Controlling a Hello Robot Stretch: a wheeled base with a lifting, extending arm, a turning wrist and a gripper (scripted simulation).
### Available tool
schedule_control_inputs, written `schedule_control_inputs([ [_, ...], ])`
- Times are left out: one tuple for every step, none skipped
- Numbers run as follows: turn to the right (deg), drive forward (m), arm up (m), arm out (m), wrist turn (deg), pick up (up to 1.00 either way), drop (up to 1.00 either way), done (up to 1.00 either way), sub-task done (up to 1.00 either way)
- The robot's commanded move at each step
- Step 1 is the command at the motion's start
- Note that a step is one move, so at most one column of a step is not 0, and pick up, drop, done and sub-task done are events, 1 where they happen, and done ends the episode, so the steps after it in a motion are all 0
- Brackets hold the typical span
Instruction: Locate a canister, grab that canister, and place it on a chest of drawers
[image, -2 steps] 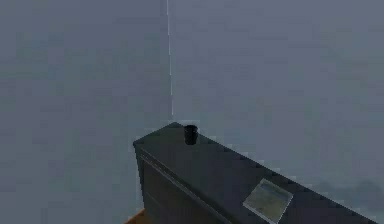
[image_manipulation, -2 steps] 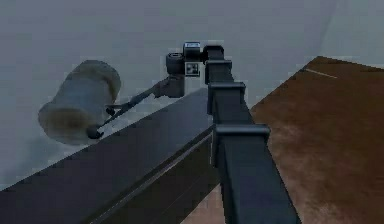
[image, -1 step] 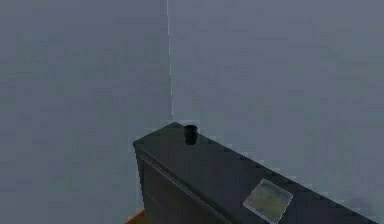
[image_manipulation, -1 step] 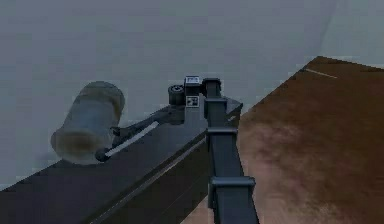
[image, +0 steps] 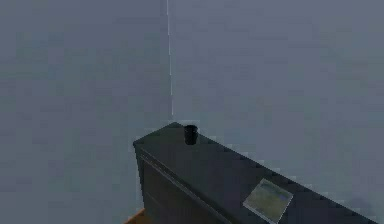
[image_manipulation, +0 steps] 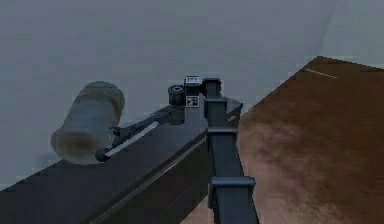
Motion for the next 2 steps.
schedule_control_inputs([
  [0.0,0.0,0.0,0.0,0.0,0.0,1.0,0.0,0.0],
  [0.0,0.0,0.08,0.0,0.0,0.0,0.0,0.0,0.0],
])
